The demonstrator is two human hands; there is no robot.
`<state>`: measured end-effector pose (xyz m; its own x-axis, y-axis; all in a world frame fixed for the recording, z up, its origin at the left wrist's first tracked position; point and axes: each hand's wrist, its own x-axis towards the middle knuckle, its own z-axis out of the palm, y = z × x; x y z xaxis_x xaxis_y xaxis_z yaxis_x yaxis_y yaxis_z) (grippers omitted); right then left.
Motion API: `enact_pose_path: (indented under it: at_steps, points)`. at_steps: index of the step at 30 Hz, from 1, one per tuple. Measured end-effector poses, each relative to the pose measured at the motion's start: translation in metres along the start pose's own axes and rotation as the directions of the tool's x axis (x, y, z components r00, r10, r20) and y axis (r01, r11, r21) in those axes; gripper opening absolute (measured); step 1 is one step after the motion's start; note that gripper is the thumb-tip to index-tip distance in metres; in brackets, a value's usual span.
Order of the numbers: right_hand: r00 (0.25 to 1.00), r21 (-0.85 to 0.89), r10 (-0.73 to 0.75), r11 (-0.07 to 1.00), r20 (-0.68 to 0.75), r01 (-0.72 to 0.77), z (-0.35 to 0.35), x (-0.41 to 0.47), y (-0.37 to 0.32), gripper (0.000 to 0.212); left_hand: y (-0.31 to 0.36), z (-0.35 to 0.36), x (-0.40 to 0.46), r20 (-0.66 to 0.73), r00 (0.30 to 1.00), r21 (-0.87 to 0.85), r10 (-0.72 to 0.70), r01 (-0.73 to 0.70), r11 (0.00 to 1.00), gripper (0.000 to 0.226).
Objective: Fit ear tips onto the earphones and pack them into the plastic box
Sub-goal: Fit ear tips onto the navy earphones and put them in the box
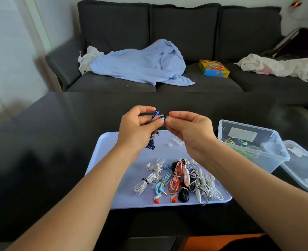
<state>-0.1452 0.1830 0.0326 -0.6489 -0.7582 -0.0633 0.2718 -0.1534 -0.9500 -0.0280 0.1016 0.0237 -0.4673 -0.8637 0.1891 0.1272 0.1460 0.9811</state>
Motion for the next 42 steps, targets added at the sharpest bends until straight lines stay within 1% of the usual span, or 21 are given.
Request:
enact_pose_path:
  at_steps: [4, 6, 9, 10, 12, 14, 15, 18, 21, 23, 24, 26, 27, 28, 29, 31, 32, 33, 34, 37, 42]
  points:
    - [0.999, -0.045, -0.039, 0.998, 0.019, 0.040, -0.001, 0.000, -0.001, 0.017, 0.001, 0.000, -0.001, 0.007, 1.000, 0.033, 0.018, -0.018, 0.999, 0.025]
    - [0.999, -0.038, -0.035, 0.999, 0.032, 0.036, -0.001, 0.000, 0.001, 0.017, 0.001, 0.000, -0.001, 0.016, 1.000, 0.038, 0.012, -0.013, 0.999, 0.026]
    - [0.996, -0.013, -0.023, 1.000, 0.084, 0.024, -0.004, 0.001, 0.002, 0.017, -0.001, -0.001, 0.000, 0.014, 0.998, -0.025, -0.058, 0.059, 0.998, 0.025]
    - [0.993, -0.039, -0.039, 0.998, 0.109, 0.044, -0.006, 0.001, 0.001, 0.017, -0.001, -0.001, 0.001, 0.017, 0.995, -0.067, -0.098, 0.099, 0.993, 0.026]
    - [0.980, -0.192, -0.132, 0.968, 0.150, 0.160, -0.011, 0.002, -0.001, 0.019, -0.001, -0.001, 0.002, 0.045, 0.984, -0.148, -0.171, 0.176, 0.973, 0.029]
    - [0.951, -0.358, -0.235, 0.886, 0.202, 0.295, -0.016, 0.004, -0.004, 0.020, 0.001, -0.002, 0.002, 0.084, 0.970, -0.207, -0.227, 0.239, 0.949, 0.030]
    - [0.936, -0.410, -0.263, 0.846, 0.235, 0.341, -0.018, 0.004, -0.006, 0.019, 0.002, -0.002, 0.002, 0.101, 0.964, -0.224, -0.245, 0.262, 0.939, 0.030]
    - [0.890, -0.467, -0.312, 0.765, 0.332, 0.443, -0.024, 0.006, -0.010, 0.017, 0.004, -0.002, 0.002, 0.139, 0.955, -0.231, -0.263, 0.289, 0.929, 0.030]
    - [0.842, -0.489, -0.381, 0.690, 0.383, 0.534, -0.030, 0.008, -0.010, 0.016, 0.005, -0.002, 0.001, 0.153, 0.952, -0.227, -0.265, 0.295, 0.928, 0.029]
    - [0.776, -0.513, -0.465, 0.582, 0.427, 0.631, -0.033, 0.010, -0.009, 0.014, 0.005, -0.002, 0.001, 0.157, 0.948, -0.225, -0.278, 0.308, 0.924, 0.028]
    - [0.724, -0.522, -0.508, 0.502, 0.467, 0.690, -0.034, 0.012, -0.009, 0.012, 0.005, -0.002, 0.001, 0.157, 0.945, -0.220, -0.286, 0.316, 0.923, 0.028]
    - [0.590, -0.528, -0.570, 0.295, 0.572, 0.796, -0.036, 0.015, -0.008, 0.009, 0.004, -0.002, 0.001, 0.161, 0.941, -0.207, -0.299, 0.329, 0.921, 0.028]
    - [0.550, -0.522, -0.573, 0.233, 0.608, 0.821, -0.037, 0.016, -0.007, 0.008, 0.004, -0.002, 0.001, 0.163, 0.939, -0.200, -0.304, 0.333, 0.922, 0.028]
    - [0.552, -0.523, -0.562, 0.232, 0.616, 0.820, -0.038, 0.016, -0.007, 0.007, 0.003, -0.002, 0.001, 0.165, 0.938, -0.189, -0.305, 0.334, 0.924, 0.028]
    - [0.594, -0.533, -0.537, 0.286, 0.599, 0.796, -0.039, 0.016, -0.007, 0.007, 0.003, -0.003, 0.000, 0.165, 0.938, -0.173, -0.304, 0.331, 0.928, 0.028]
    - [0.731, -0.524, -0.437, 0.512, 0.523, 0.681, -0.040, 0.014, -0.008, 0.012, 0.003, -0.003, 0.000, 0.175, 0.939, -0.118, -0.296, 0.318, 0.941, 0.029]
    - [0.782, -0.500, -0.375, 0.613, 0.498, 0.612, -0.042, 0.014, -0.008, 0.018, 0.004, -0.004, -0.001, 0.187, 0.939, -0.085, -0.290, 0.309, 0.947, 0.030]
    - [0.810, -0.487, -0.319, 0.671, 0.492, 0.559, -0.044, 0.014, -0.009, 0.024, 0.005, -0.004, -0.002, 0.203, 0.937, -0.057, -0.284, 0.301, 0.952, 0.031]
    - [0.821, -0.496, -0.272, 0.687, 0.502, 0.531, -0.046, 0.015, -0.011, 0.028, 0.005, -0.004, -0.003, 0.222, 0.934, -0.038, -0.279, 0.294, 0.955, 0.032]
    - [0.783, -0.541, -0.204, 0.621, 0.587, 0.567, -0.049, 0.015, -0.015, 0.028, 0.008, -0.004, -0.006, 0.262, 0.919, -0.022, -0.293, 0.309, 0.951, 0.035]
    - [0.767, -0.511, -0.188, 0.645, 0.614, 0.568, -0.045, 0.011, -0.019, 0.027, 0.013, -0.004, -0.006, 0.290, 0.902, -0.025, -0.320, 0.341, 0.940, 0.035]
